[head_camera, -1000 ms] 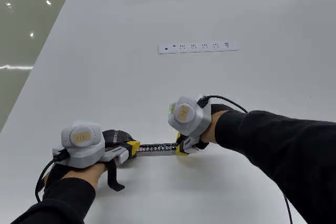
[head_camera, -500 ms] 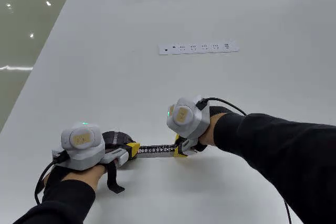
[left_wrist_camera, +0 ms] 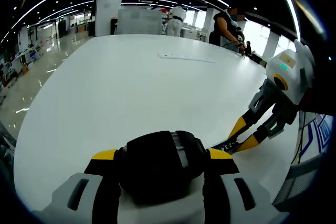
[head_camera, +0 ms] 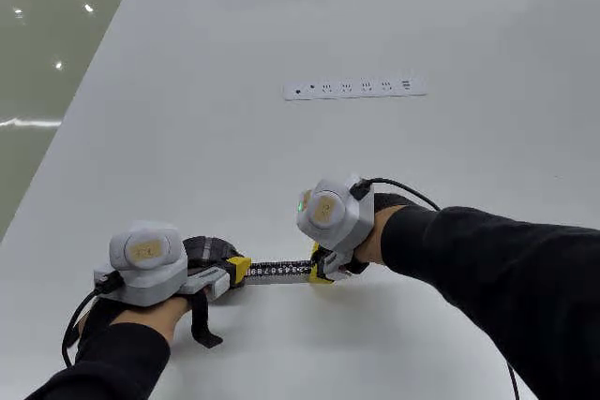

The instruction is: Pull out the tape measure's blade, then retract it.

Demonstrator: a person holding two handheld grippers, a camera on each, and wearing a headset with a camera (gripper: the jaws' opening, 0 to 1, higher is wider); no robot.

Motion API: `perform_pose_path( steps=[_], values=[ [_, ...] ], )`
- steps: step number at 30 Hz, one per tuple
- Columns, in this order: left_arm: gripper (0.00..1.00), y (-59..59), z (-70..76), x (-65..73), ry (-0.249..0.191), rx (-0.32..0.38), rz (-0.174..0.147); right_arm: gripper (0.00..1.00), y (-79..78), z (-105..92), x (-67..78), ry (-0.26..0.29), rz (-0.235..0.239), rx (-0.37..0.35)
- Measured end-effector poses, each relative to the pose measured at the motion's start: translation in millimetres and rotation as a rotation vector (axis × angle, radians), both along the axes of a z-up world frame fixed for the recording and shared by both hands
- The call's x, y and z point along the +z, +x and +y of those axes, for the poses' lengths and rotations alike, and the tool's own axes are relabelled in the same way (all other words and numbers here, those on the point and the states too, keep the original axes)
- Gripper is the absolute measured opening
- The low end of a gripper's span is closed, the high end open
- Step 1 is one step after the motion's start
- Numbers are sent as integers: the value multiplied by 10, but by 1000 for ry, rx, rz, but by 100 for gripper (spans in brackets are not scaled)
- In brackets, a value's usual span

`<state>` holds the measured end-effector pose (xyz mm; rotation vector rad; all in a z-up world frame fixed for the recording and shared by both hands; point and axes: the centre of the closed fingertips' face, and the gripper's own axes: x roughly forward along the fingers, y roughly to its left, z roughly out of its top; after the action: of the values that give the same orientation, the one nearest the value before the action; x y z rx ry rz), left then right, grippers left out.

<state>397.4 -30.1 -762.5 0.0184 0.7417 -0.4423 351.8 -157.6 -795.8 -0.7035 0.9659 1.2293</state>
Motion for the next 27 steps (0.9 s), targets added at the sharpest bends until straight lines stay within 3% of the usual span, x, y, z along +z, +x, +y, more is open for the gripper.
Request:
perform_pose_path(
  steps=[27],
  values=[
    [58, -4, 4, 7, -4, 0, -4, 8, 18, 77, 3, 11, -6, 2]
  ],
)
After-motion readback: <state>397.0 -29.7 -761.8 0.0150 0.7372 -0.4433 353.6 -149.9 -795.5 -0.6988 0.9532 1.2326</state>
